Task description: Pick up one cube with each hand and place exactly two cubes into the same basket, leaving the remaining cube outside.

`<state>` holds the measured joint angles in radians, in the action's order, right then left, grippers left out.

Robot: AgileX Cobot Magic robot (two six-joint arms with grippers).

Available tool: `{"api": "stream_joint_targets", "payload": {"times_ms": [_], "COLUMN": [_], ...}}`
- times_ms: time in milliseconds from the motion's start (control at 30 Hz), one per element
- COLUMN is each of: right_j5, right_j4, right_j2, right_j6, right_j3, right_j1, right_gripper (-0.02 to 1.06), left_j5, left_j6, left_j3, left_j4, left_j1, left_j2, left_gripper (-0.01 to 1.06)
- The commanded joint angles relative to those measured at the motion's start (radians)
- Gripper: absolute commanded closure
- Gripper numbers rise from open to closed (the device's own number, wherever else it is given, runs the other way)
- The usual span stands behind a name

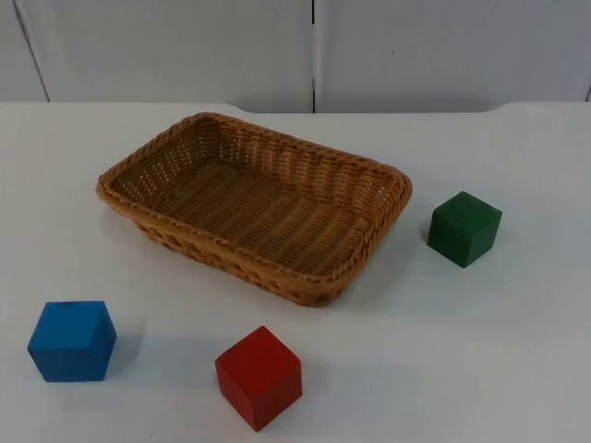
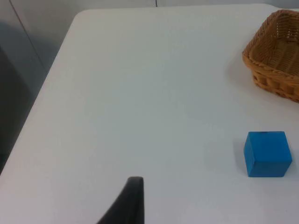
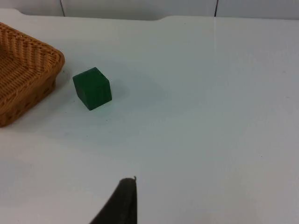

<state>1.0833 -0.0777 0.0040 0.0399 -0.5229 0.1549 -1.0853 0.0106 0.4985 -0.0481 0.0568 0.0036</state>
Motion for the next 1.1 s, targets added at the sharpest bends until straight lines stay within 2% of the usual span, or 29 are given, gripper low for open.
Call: {"api": "stream_joint_targets", "payload": {"times_ms": [0, 67, 667, 833, 1067], "right_j5": [-0.009, -0.011, -0.011, -0.018, -0.074], "right_j4": [0.005, 0.005, 0.024, 0.041, 0.064], "right_j2": [-0.004, -0.004, -0.004, 0.069, 0.196], "right_j6": [-0.027, -0.051, -0.051, -0.051, -0.056], "right_j3": [0.007, 0.007, 0.002, -0.026, -0.044], "right_j1": [-0.008, -0.008, -0.008, -0.008, -0.008], "right_gripper": [-0.01, -0.01, -0.01, -0.01, -0.01], "left_j5": [0.010, 0.010, 0.010, 0.010, 0.029], "left_j6": [-0.004, -0.004, -0.004, -0.004, -0.004], "left_j3": [-0.005, -0.005, -0.005, 0.014, 0.067], "left_j4": [0.006, 0.006, 0.028, 0.041, 0.060], "left_j1": [0.003, 0.003, 0.003, 0.003, 0.003], "left_j2": [-0.004, -0.004, -0.004, 0.015, 0.116], "left_gripper": [0.00, 0.00, 0.00, 0.00, 0.00]}}
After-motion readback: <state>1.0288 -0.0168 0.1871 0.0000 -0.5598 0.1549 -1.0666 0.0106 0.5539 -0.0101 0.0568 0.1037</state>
